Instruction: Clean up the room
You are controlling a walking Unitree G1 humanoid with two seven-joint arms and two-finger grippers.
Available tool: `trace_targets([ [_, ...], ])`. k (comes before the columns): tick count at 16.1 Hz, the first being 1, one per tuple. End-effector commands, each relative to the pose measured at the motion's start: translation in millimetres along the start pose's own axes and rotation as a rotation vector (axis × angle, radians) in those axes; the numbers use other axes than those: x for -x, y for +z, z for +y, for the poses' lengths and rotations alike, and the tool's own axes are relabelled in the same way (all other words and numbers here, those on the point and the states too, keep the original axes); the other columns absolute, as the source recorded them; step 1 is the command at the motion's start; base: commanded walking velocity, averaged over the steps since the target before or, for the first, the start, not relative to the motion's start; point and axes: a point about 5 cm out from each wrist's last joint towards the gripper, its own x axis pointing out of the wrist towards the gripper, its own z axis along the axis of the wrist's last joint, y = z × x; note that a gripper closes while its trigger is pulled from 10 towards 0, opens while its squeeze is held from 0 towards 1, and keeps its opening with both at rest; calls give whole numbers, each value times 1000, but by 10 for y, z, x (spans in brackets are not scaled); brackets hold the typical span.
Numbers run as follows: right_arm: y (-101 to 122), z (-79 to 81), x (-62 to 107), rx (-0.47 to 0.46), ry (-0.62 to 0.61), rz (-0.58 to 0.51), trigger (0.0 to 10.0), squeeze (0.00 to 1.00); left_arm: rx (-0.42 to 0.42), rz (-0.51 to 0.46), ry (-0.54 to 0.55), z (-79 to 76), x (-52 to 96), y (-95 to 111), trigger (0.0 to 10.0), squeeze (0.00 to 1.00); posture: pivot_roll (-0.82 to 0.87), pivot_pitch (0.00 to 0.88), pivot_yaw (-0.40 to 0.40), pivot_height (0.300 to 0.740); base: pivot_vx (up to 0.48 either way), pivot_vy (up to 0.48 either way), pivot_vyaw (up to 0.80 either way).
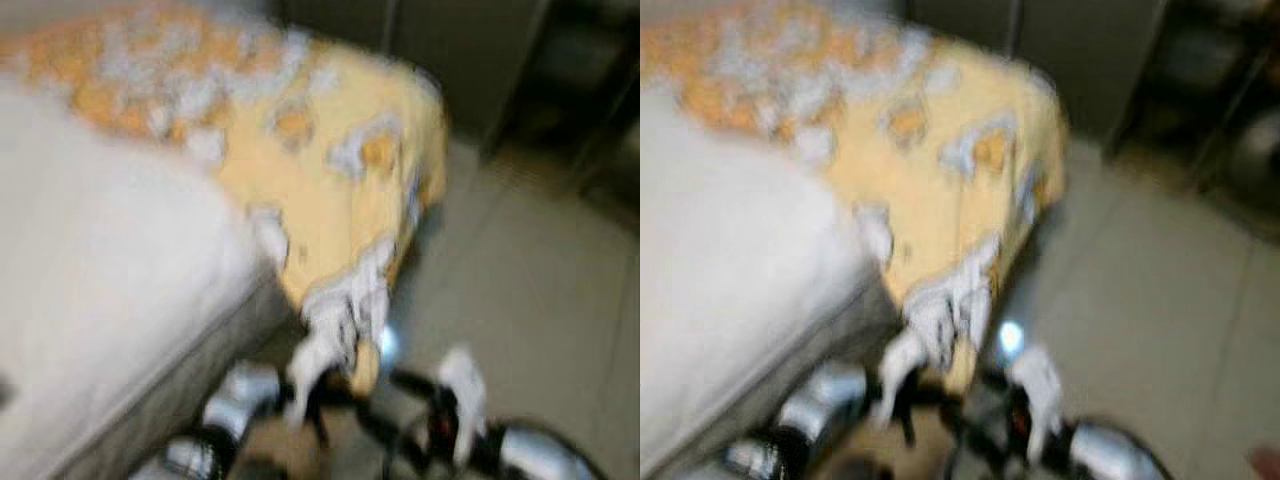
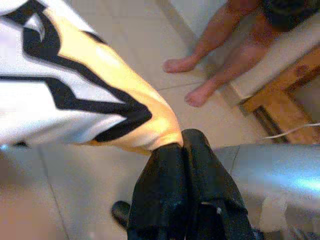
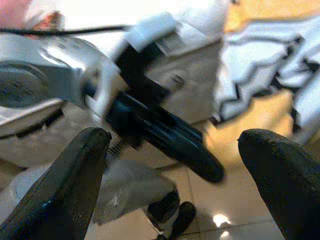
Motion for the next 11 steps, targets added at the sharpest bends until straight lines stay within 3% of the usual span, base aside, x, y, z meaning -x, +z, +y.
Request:
trace_targets([
  [1, 78, -32, 13, 25, -9, -17, 10000, 0, -64, 20, -27, -16, -64, 86, 10000, 0, -204, 80, 21, 740, 0, 0, 0],
  [3, 86, -36, 15, 29, -3, -14, 10000, 0, -84, 21, -37, -44, -98, 97, 10000, 0, -205, 80, 20, 740, 0, 0, 0],
  [6, 90, -27, 31, 43, 19, -3, 10000, 0, -96, 56, -148, -149, -142, 52, 10000, 0, -206, 81, 20, 740, 0, 0, 0],
  [8, 90, -27, 36, 46, 29, 9, 10000, 0, -89, 112, -280, -284, -162, -64, 10000, 0, -205, 82, 19, 740, 0, 0, 0],
  [11, 77, -29, 40, 42, 39, 20, 10000, 0, -87, 154, -329, -347, -176, -137, 10000, 0, -208, 85, 17, 740, 0, 0, 0],
])
